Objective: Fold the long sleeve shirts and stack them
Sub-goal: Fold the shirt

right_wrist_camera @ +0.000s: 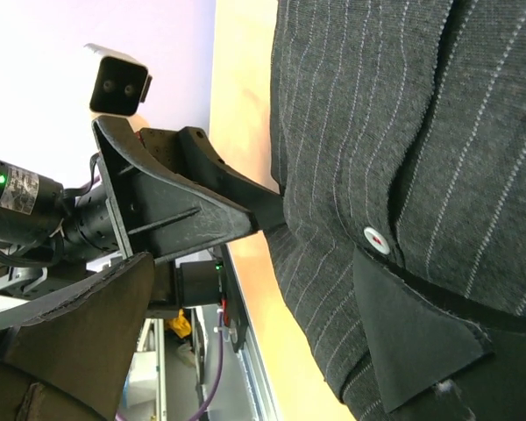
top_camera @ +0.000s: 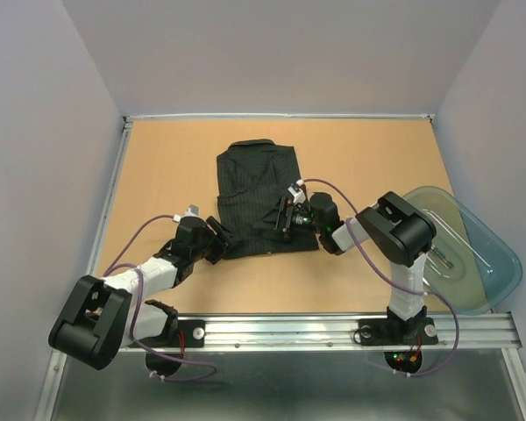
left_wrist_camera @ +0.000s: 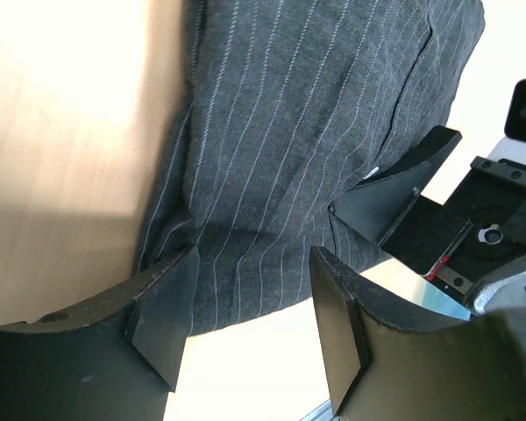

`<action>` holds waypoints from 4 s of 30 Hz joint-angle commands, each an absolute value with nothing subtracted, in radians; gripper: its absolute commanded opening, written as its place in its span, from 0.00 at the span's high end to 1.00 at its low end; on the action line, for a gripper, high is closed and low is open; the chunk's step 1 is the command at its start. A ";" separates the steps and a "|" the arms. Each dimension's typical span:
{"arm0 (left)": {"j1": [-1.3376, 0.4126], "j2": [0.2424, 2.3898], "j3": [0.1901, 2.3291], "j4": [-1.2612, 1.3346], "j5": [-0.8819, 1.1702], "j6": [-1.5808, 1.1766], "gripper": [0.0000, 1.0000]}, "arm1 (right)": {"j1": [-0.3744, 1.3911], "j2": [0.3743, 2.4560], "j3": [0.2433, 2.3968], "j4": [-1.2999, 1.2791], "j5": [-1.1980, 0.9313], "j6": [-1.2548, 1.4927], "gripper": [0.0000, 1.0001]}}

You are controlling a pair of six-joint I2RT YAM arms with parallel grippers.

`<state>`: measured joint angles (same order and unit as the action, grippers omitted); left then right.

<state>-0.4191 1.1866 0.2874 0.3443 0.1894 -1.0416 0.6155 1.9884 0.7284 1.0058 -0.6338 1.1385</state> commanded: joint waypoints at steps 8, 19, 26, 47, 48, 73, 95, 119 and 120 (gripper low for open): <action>-0.420 1.060 0.287 0.244 0.101 -1.011 0.35 | 0.655 1.829 0.724 1.022 -0.704 1.160 0.00; -0.420 1.129 0.276 0.281 0.101 -1.025 0.35 | 0.689 1.994 0.675 1.084 -0.713 1.121 0.00; -0.420 1.134 0.271 0.282 0.115 -1.035 0.35 | 0.673 2.056 0.630 1.181 -0.706 1.164 0.00; -0.574 1.121 0.442 0.368 0.187 -1.051 0.35 | 0.578 1.726 0.503 1.086 -0.684 1.134 0.00; -0.589 1.168 0.440 0.397 0.189 -1.052 0.35 | 0.575 1.745 0.488 1.088 -0.678 1.117 0.00; -0.545 1.355 0.294 0.528 0.158 -1.126 0.36 | 0.258 1.964 0.249 1.399 -0.770 1.149 0.00; -0.538 1.141 0.336 0.285 0.051 -1.091 0.34 | 0.301 1.577 0.354 1.003 -0.752 1.065 0.00; -0.411 1.040 0.457 -0.089 -0.019 -0.943 0.28 | 0.567 1.342 0.790 -0.092 -0.185 0.247 0.00; -0.411 1.083 0.460 -0.089 -0.014 -0.942 0.28 | 0.598 1.342 0.805 -0.101 -0.142 0.192 0.00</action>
<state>-0.4149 0.9989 0.4240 -0.0334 -0.0200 -0.9733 0.4824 1.3357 0.7166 0.0505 -0.3145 0.3977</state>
